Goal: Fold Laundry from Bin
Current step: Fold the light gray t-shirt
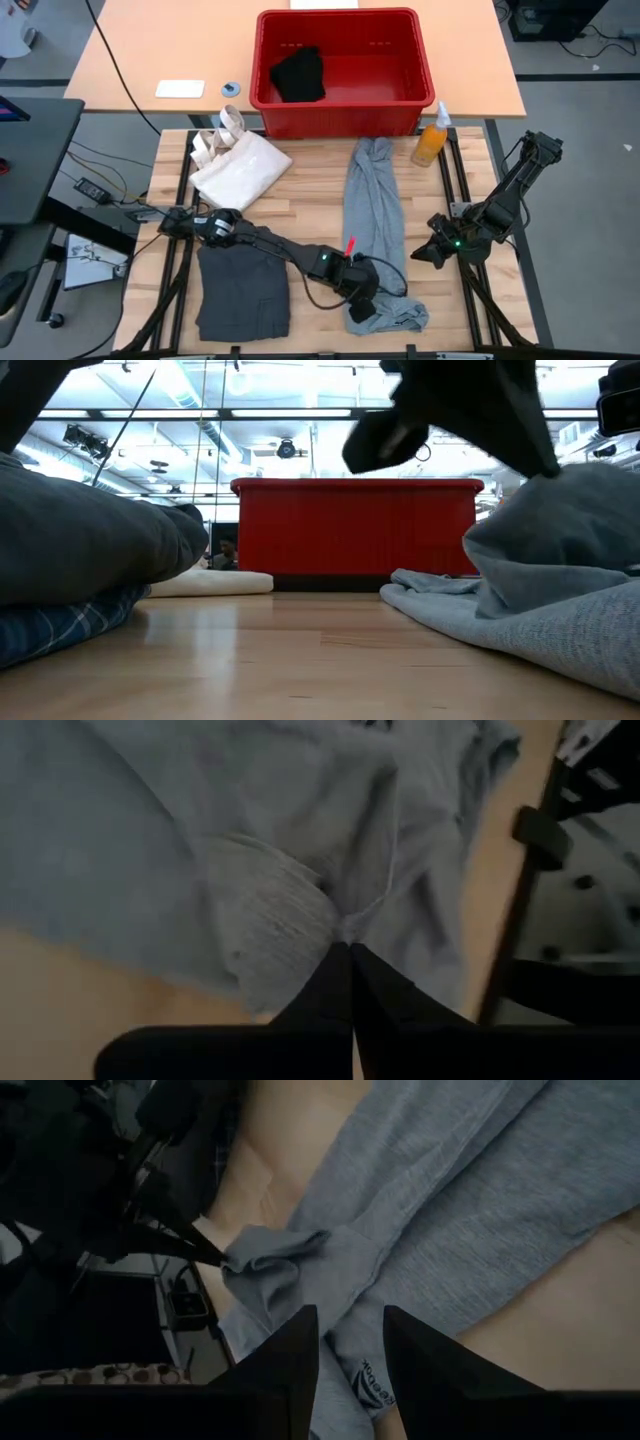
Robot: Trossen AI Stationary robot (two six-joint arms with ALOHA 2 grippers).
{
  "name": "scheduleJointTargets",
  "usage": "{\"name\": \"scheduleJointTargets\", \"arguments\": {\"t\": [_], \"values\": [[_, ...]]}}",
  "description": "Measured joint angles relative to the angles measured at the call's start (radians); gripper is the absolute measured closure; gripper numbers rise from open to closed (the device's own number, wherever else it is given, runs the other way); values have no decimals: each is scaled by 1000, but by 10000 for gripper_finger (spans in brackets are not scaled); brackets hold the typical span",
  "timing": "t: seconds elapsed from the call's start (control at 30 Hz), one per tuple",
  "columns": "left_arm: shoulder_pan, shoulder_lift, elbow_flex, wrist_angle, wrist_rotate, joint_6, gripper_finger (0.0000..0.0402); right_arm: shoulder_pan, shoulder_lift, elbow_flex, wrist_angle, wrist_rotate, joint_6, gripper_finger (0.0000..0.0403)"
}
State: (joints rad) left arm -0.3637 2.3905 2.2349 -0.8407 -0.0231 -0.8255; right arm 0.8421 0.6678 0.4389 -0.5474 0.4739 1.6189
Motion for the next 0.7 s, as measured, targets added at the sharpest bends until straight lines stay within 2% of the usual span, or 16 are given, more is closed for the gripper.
{"name": "scheduleJointTargets", "arguments": {"t": [0.17,0.33,0.6,0.7], "values": [[-43,-8,-1,-4,41,-181,401,0,0,0,0,-29,-6,280],[-83,-11,-1,-7,37,-375,401,-1,0,0,0,-57,-9,280],[-158,-11,-1,1,-8,-660,401,-3,0,0,-9,-3,-93,280],[-181,-11,-1,28,-51,-715,401,-23,0,0,-17,3,-119,280]]}}
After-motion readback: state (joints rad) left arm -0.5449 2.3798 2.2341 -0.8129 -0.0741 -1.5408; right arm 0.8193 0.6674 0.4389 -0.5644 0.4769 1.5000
